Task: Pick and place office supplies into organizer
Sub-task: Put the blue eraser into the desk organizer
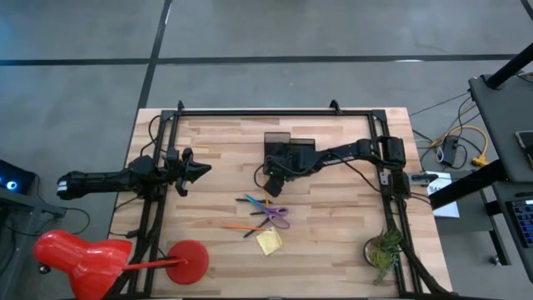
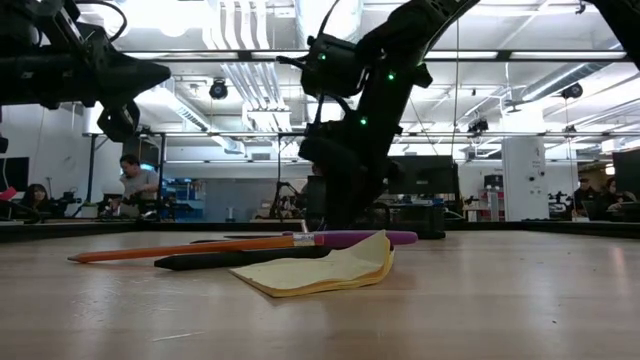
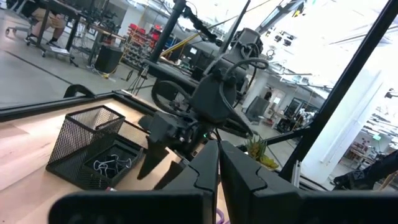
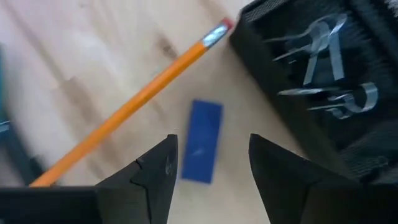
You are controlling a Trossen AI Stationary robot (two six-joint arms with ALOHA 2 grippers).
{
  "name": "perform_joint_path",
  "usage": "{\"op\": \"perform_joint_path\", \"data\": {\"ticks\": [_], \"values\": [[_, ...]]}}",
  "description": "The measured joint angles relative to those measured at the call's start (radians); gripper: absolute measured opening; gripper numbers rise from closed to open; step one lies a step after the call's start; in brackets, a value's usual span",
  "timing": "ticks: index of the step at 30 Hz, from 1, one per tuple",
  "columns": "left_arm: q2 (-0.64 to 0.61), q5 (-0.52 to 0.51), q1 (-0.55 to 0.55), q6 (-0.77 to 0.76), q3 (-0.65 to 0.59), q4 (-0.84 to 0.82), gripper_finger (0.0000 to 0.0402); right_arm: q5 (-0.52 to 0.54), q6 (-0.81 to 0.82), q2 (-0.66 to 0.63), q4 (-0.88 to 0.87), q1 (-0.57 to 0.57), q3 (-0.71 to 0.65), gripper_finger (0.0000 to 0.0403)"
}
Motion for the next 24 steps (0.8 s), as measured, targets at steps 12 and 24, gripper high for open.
{"op": "perform_joint_path", "data": {"ticks": [12,24], "values": [[0.0,0.0,0.0,0.0,0.0,0.0,0.0,0.017,0.018,0.0,0.107,0.01,-0.059,0.0185],[0.0,0.0,0.0,0.0,0.0,0.0,0.0,0.038,-0.028,0.039,0.113,0.012,-0.06,0.0185]]}}
